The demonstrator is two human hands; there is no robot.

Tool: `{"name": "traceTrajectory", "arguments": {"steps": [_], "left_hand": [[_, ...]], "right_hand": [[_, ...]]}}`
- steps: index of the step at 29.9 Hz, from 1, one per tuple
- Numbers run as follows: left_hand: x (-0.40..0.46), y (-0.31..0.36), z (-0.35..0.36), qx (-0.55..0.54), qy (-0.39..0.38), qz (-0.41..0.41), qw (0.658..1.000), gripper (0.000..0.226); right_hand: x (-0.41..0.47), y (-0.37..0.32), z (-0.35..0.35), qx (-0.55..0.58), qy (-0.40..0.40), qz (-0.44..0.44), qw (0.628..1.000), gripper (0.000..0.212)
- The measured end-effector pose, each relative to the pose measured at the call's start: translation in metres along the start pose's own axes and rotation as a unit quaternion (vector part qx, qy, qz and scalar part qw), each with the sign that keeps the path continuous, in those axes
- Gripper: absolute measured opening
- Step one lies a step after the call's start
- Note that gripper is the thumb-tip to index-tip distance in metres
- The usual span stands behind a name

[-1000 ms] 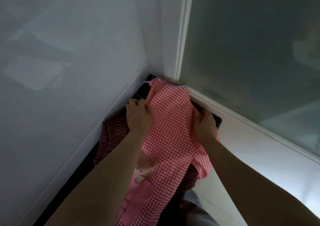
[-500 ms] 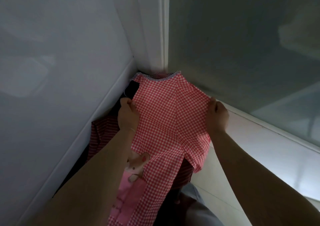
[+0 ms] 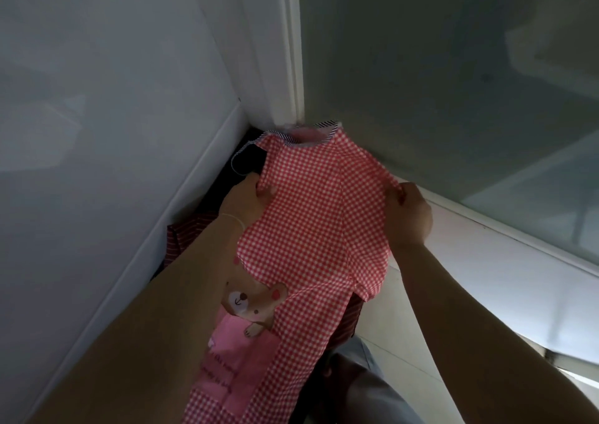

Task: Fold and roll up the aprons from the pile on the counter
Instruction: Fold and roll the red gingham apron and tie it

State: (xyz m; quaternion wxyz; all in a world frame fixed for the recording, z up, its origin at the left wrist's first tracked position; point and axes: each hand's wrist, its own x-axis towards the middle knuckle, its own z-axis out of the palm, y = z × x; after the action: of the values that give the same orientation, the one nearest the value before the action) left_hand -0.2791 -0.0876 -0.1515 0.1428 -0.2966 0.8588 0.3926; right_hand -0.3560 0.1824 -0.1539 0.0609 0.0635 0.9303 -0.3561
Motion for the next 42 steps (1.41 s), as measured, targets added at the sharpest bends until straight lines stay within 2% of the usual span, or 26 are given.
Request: {"name": "traceTrajectory", "arguments": {"steps": [1, 3, 5, 6, 8, 10, 11, 13, 15, 17, 18, 20, 22, 25, 27, 30, 32, 34, 36, 37, 39, 40, 42], "left_hand": [[-0.001, -0.001, 0.001, 0.020, 0.037, 0.016, 0.999, 0.043], [-0.005, 0.001, 0.003, 0.031, 0.088, 0.026, 0.995, 0.034], [-0.007, 0.002, 0.007, -0.023, 0.104, 0.010, 0.994, 0.027], [-0.008, 0.001, 0.009, -0.070, 0.111, -0.006, 0.991, 0.024], [-0.010, 0.004, 0.011, -0.138, 0.127, -0.030, 0.982, 0.022], [-0.013, 0.009, 0.011, -0.149, 0.130, -0.026, 0.980, 0.019], [-0.012, 0.012, 0.011, -0.146, 0.125, -0.017, 0.981, 0.024], [-0.006, 0.018, 0.009, -0.121, 0.112, 0.027, 0.986, 0.054], [0.007, 0.021, 0.010, -0.051, 0.097, 0.071, 0.991, 0.073], [0.025, 0.023, 0.010, 0.002, 0.064, 0.057, 0.996, 0.090], [0.030, 0.027, 0.009, 0.007, 0.044, 0.033, 0.998, 0.091], [0.035, 0.041, 0.009, 0.002, 0.008, 0.001, 1.000, 0.073], [0.031, 0.056, 0.010, 0.047, 0.036, 0.047, 0.997, 0.042], [0.007, 0.062, 0.014, 0.125, 0.157, 0.215, 0.956, 0.027], [-0.006, 0.053, 0.024, 0.135, 0.188, 0.303, 0.925, 0.028], [-0.019, 0.040, 0.031, 0.093, 0.168, 0.317, 0.929, 0.044], [-0.022, 0.032, 0.032, 0.047, 0.182, 0.322, 0.928, 0.038], [-0.025, 0.028, 0.035, 0.045, 0.218, 0.321, 0.920, 0.029], [-0.030, 0.026, 0.039, 0.058, 0.200, 0.312, 0.927, 0.040], [-0.031, 0.026, 0.040, 0.039, 0.176, 0.304, 0.935, 0.048], [-0.033, 0.033, 0.035, -0.075, 0.148, 0.256, 0.952, 0.053], [-0.031, 0.036, 0.031, -0.130, 0.145, 0.223, 0.955, 0.051], [-0.023, 0.044, 0.023, -0.152, 0.140, 0.161, 0.965, 0.034]], "right_hand": [[0.001, 0.001, -0.001, 0.009, 0.008, 0.024, 1.000, 0.033], [0.004, 0.002, 0.000, 0.000, -0.025, 0.054, 0.998, 0.042], [0.002, 0.001, 0.001, 0.007, -0.044, 0.066, 0.997, 0.042], [-0.004, 0.000, 0.002, 0.019, -0.029, 0.051, 0.998, 0.038], [-0.027, 0.002, 0.008, 0.008, 0.043, -0.069, 0.997, 0.032], [-0.058, 0.009, 0.022, -0.032, 0.056, -0.239, 0.969, 0.030], [-0.071, 0.015, 0.029, -0.051, 0.026, -0.311, 0.949, 0.030], [-0.088, 0.022, 0.039, -0.076, -0.054, -0.388, 0.917, 0.030], [-0.093, 0.021, 0.044, -0.082, -0.102, -0.394, 0.910, 0.031], [-0.087, 0.011, 0.045, -0.075, -0.118, -0.390, 0.910, 0.031], [-0.082, 0.005, 0.045, -0.071, -0.122, -0.392, 0.909, 0.030], [-0.072, -0.011, 0.042, -0.061, -0.111, -0.397, 0.909, 0.030], [-0.058, -0.027, 0.036, -0.045, -0.074, -0.401, 0.912, 0.031], [-0.033, -0.054, 0.025, -0.034, -0.021, -0.466, 0.884, 0.047], [-0.020, -0.073, 0.016, -0.085, -0.041, -0.540, 0.837, 0.055], [-0.004, -0.096, 0.005, -0.195, -0.072, -0.592, 0.779, 0.050], [0.005, -0.109, 0.000, -0.251, -0.056, -0.603, 0.755, 0.036], [0.014, -0.118, -0.005, -0.320, -0.088, -0.567, 0.754, 0.030], [0.021, -0.122, -0.007, -0.351, -0.121, -0.529, 0.763, 0.027], [0.024, -0.121, -0.007, -0.354, -0.124, -0.522, 0.766, 0.026], [0.027, -0.114, -0.004, -0.362, -0.140, -0.517, 0.763, 0.023], [0.029, -0.108, -0.004, -0.339, -0.156, -0.517, 0.771, 0.022], [0.030, -0.102, -0.006, -0.245, -0.185, -0.487, 0.818, 0.020]]}}
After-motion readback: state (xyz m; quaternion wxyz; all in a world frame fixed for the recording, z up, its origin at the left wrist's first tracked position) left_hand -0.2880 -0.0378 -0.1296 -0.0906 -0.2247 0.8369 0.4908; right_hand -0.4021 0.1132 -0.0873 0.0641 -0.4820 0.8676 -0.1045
